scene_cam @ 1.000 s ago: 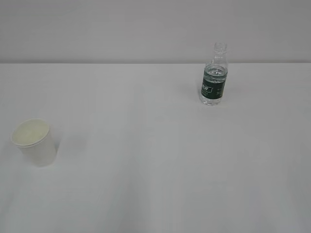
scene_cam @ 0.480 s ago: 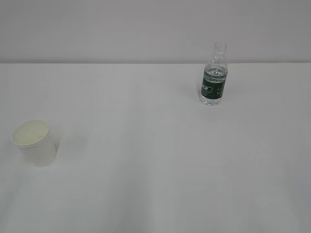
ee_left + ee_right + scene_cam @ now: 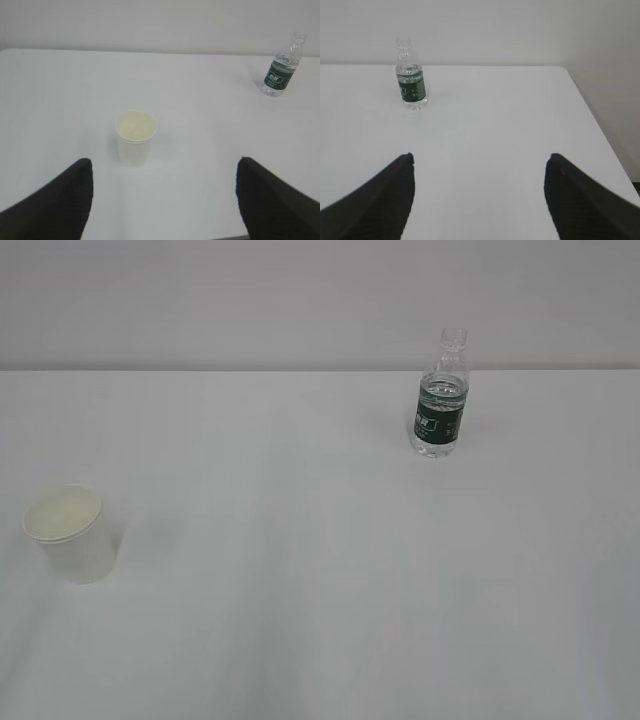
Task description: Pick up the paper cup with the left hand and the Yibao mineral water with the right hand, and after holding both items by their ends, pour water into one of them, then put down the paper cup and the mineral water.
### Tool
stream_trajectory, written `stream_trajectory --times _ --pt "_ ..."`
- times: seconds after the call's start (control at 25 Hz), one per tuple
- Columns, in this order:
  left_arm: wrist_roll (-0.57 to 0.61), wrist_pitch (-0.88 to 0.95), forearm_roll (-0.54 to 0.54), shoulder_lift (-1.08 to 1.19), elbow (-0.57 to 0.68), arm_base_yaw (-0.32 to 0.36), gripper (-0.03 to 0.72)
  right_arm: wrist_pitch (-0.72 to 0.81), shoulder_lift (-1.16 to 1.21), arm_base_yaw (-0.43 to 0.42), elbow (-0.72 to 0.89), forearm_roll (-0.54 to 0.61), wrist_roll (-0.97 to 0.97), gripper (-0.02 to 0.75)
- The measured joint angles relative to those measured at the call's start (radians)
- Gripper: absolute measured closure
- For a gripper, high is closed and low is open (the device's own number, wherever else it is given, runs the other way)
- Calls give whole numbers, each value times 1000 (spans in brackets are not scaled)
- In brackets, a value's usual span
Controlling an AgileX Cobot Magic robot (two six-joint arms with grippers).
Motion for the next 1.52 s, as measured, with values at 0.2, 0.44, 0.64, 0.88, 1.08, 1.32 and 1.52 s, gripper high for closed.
stream_trajectory --times 0.2,0.44,0.64,0.88,1.08,1.32,1.52 --pt "0 -41 -1 0 0 0 48 -45 0 0 0 3 0 125" --pt "0 -87 20 0 0 0 66 -107 0 0 0 5 -3 128" --pt "0 -110 21 0 0 0 79 -150 0 0 12 19 -5 129" --pt "0 -116 21 0 0 0 96 -199 0 0 81 117 -22 129" --pt "0 -118 21 0 0 0 97 -236 0 0 98 149 -96 130" --pt "1 -118 26 0 0 0 97 -261 10 0 98 178 -174 132" --pt "1 -118 32 0 0 0 97 -271 51 0 107 233 -242 132"
